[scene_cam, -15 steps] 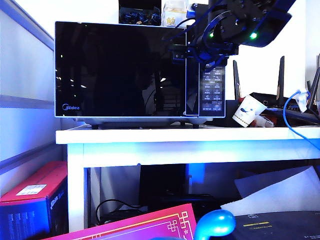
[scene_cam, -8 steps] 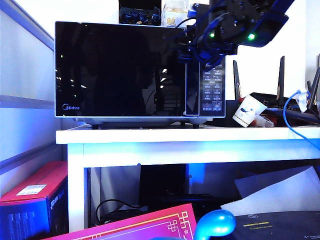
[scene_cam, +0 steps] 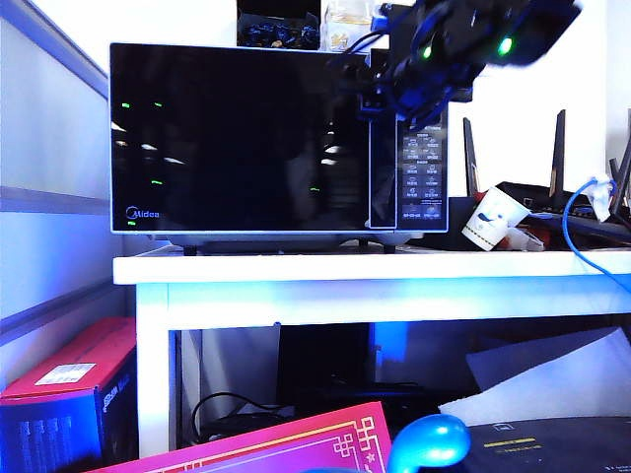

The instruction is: Open the microwave door, place the box of snacks from the top of the microwave inside, then close the microwave door.

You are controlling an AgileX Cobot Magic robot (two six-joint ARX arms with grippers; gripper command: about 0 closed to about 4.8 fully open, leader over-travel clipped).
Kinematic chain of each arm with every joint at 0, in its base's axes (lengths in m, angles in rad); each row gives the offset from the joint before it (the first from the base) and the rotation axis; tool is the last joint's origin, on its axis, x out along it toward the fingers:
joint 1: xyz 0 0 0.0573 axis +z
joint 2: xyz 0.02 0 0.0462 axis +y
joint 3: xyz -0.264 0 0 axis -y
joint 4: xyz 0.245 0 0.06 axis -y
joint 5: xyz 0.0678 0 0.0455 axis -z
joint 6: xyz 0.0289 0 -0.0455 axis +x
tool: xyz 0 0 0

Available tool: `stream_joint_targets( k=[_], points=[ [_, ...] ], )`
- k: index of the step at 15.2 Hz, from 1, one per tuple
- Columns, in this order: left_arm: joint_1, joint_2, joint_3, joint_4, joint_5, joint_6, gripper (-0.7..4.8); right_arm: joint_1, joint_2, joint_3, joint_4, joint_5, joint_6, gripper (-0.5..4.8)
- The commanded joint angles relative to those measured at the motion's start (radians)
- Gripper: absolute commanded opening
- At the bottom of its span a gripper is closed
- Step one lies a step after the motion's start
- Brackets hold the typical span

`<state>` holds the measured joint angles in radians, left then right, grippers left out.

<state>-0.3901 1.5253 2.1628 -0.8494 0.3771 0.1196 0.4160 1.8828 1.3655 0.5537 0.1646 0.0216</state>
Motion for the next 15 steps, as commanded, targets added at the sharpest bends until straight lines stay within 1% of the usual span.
stream_joint_targets(
  k=[1, 2, 3, 4, 6, 10, 11, 13, 14, 15],
  points=[
    [-0.002, -0.003, 0.003, 0.013, 0.001, 0.003, -0.06, 0.003, -0.065, 0.009, 0.012, 0.012, 0.004, 1.66],
    [-0.002, -0.003, 0.003, 0.013, 0.001, 0.003, -0.06, 0.003, -0.072, 0.009, -0.016, 0.009, 0.004, 1.72],
    [-0.002, -0.003, 0.003, 0.012, 0.001, 0.003, -0.06, 0.005, -0.082, 0.009, -0.050, -0.041, 0.004, 3.70],
    [-0.002, -0.003, 0.003, 0.011, 0.001, 0.003, -0.06, 0.005, -0.090, 0.009, -0.067, -0.079, 0.004, 4.79],
    [-0.002, -0.003, 0.003, 0.005, 0.001, 0.003, -0.06, 0.005, -0.106, 0.009, -0.092, -0.077, -0.005, 4.79],
    [-0.001, -0.003, 0.003, -0.003, 0.001, 0.003, -0.06, 0.005, -0.201, 0.009, -0.169, -0.038, -0.108, 4.79],
    [-0.001, -0.003, 0.003, -0.002, 0.001, 0.003, -0.06, -0.003, -0.233, 0.009, -0.172, 0.001, -0.128, 4.79],
    [-0.001, -0.003, 0.003, -0.002, 0.001, 0.003, -0.06, -0.027, -0.294, 0.009, -0.190, 0.043, -0.165, 4.74],
    [-0.001, -0.003, 0.003, -0.002, 0.001, 0.003, -0.06, -0.057, -0.318, 0.009, -0.212, 0.043, -0.164, 4.25],
    [-0.001, -0.003, 0.003, -0.002, 0.001, 0.003, -0.06, -0.088, -0.327, 0.009, -0.234, 0.042, -0.160, 3.93]
  ],
)
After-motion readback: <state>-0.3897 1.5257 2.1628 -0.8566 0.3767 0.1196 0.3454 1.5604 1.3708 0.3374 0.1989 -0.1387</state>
